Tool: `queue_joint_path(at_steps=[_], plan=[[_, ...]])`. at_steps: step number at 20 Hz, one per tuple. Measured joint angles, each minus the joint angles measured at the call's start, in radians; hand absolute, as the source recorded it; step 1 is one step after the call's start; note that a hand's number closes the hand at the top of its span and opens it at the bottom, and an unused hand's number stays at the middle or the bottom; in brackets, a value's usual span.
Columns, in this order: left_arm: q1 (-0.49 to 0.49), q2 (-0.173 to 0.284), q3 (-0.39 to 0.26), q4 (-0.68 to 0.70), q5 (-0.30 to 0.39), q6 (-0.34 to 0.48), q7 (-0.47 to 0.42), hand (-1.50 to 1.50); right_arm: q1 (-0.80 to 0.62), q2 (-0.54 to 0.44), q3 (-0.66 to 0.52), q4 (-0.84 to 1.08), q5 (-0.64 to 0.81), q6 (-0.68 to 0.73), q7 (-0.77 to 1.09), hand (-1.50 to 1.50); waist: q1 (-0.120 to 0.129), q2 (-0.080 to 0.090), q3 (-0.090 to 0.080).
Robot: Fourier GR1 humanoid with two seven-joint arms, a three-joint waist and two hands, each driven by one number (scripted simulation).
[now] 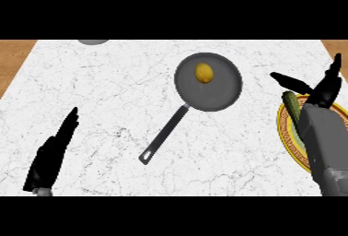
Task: Pick the lemon from the plate and place it in the pan
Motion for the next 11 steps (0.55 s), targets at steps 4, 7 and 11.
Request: queue_joint_path(at_steps=[4, 7, 11], plan=[[0.022, -0.007, 0.005, 0.008, -0.01, 0.002, -0.027, 0.0, 0.138, -0.03, 0.025, -0.149, -0.025, 0.074, 0.036, -1.5, -0.005, -0.002, -0.001], [0.013, -0.012, 0.01, 0.006, -0.013, 0.003, -0.019, 0.0, 0.252, -0.043, 0.037, -0.281, -0.056, 0.135, 0.06, -1.5, -0.008, -0.001, -0.001], [0.009, -0.01, 0.024, 0.014, -0.014, -0.007, -0.028, 0.0, 0.386, -0.069, 0.045, -0.434, -0.096, 0.212, 0.11, -1.5, -0.005, 0.0, -0.001]])
